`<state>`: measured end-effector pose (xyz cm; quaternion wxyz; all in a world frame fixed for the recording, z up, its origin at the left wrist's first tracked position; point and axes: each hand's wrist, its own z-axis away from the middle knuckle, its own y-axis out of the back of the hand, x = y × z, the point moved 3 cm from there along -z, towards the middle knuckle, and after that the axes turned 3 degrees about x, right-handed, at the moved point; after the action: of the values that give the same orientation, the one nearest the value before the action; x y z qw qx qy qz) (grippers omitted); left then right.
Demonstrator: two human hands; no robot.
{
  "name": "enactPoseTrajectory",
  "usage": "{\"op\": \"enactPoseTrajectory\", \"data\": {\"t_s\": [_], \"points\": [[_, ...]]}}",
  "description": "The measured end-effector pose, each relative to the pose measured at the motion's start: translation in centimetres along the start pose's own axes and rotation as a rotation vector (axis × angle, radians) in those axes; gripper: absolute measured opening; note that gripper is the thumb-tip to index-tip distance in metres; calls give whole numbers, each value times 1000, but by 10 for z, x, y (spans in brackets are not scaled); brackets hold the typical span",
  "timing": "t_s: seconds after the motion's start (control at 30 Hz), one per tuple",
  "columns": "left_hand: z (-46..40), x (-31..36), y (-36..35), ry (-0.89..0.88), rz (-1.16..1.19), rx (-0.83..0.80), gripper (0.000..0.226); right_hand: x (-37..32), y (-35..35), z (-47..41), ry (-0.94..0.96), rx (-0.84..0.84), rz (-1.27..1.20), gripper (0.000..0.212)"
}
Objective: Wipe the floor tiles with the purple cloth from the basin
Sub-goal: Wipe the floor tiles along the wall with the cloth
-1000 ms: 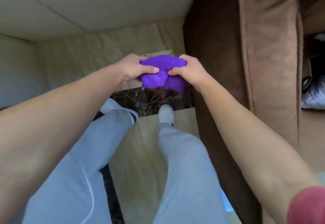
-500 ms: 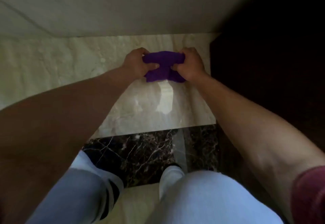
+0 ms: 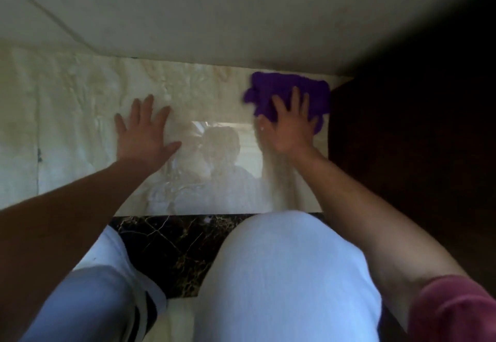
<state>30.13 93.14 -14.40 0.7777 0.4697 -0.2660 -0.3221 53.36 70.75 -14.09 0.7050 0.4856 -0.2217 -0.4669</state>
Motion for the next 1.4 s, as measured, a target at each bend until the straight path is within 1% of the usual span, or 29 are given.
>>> {"op": "enactPoseTrajectory", "data": {"t_s": [0.03, 0.1, 0.2, 0.27, 0.33, 0.4, 0.47, 0.53, 0.63, 0.7, 0.77, 0.87, 0.97, 1.03, 1.13, 1.23, 1.3, 1.33, 1.4], "points": [[8, -14, -2, 84, 12, -18, 88, 17, 9, -10, -68, -1, 0, 69], [22, -36, -6, 184, 39, -71, 92, 37, 24, -25, -119, -59, 29, 72], [40, -60, -6, 229, 87, -142, 104, 21, 32, -38, -208, -151, -40, 80], [46, -71, -8, 222, 94, -157, 105, -3, 27, -41, -261, -159, -65, 84], [49, -79, -10, 184, 103, -148, 103, -29, 17, -38, -252, -135, -30, 85], [52, -87, -12, 158, 137, -103, 96, -62, 2, -30, -157, -96, 17, 84], [58, -91, -14, 162, 154, -40, 88, -105, -11, -21, -15, -89, 20, 81], [68, -103, -15, 217, 161, 10, 83, -159, -24, -15, 126, -98, 16, 80], [93, -145, -16, 315, 154, 19, 80, -250, -38, -9, 274, -148, 17, 81], [108, -177, -13, 365, 151, 12, 80, -297, -40, -10, 349, -200, 26, 81], [126, -219, -10, 468, 155, 13, 81, -342, -49, -10, 385, -223, 39, 82], [147, -261, -15, 601, 182, -18, 88, -370, -59, -6, 367, -180, 94, 87], [154, -294, -22, 594, 187, -38, 106, -400, -72, -4, 427, -134, 121, 86], [158, -310, -28, 618, 237, -41, 114, -427, -80, -1, 462, -118, 145, 86], [162, -312, -41, 628, 316, 22, 110, -469, -91, 2, 515, -97, 168, 83], [174, -321, -48, 682, 407, 187, 95, -517, -101, 1, 596, -94, 186, 77], [192, -335, -56, 725, 361, 189, 96, -544, -106, 2, 646, -104, 205, 76], [204, -344, -61, 776, 334, 157, 102, -559, -110, 1, 685, -102, 225, 77], [223, -357, -70, 929, 363, 73, 123, -581, -111, -2, 758, -96, 271, 78]]}}
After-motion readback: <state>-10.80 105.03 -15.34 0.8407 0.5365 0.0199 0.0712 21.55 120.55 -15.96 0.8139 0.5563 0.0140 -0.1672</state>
